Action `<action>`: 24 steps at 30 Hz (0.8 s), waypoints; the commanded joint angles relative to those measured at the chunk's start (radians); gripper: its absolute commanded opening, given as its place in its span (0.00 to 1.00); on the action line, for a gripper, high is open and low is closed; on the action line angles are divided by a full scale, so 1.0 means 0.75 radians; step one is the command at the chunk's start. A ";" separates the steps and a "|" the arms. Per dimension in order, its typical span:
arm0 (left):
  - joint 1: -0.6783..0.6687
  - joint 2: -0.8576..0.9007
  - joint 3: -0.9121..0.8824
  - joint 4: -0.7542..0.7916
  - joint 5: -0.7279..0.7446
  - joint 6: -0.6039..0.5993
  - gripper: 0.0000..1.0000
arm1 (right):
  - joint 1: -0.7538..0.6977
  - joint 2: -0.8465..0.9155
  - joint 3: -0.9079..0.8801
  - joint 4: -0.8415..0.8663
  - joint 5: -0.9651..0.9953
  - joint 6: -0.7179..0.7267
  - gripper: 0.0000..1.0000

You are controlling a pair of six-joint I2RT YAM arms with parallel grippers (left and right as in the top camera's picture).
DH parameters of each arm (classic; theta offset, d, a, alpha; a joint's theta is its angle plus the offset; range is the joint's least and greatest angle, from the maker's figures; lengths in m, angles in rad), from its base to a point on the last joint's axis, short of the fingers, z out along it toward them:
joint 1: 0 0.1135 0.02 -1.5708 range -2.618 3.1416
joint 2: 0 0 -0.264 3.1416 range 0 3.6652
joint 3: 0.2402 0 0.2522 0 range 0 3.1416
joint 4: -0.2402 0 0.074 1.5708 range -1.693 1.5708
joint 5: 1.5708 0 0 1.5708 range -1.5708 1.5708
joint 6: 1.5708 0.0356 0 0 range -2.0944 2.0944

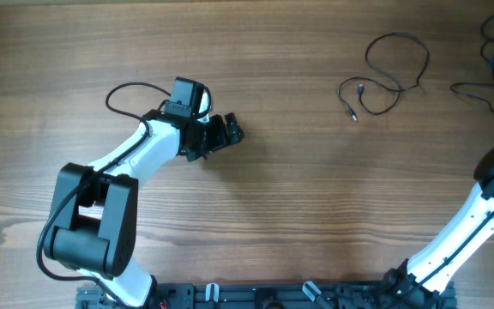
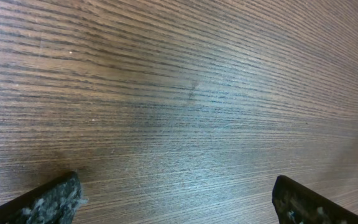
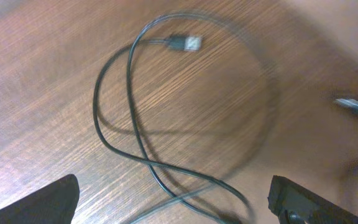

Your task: Untangle cables

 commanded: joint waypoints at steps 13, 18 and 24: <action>-0.006 0.011 -0.006 0.000 -0.008 -0.003 1.00 | 0.410 -0.171 -0.126 -0.555 -0.395 -0.127 1.00; -0.006 0.011 -0.006 0.000 -0.008 -0.003 1.00 | 0.521 -0.080 -0.126 -0.591 -0.128 0.051 0.99; -0.006 0.011 -0.006 0.000 -0.008 -0.003 1.00 | 0.532 0.033 -0.126 -0.517 -0.096 -0.076 0.82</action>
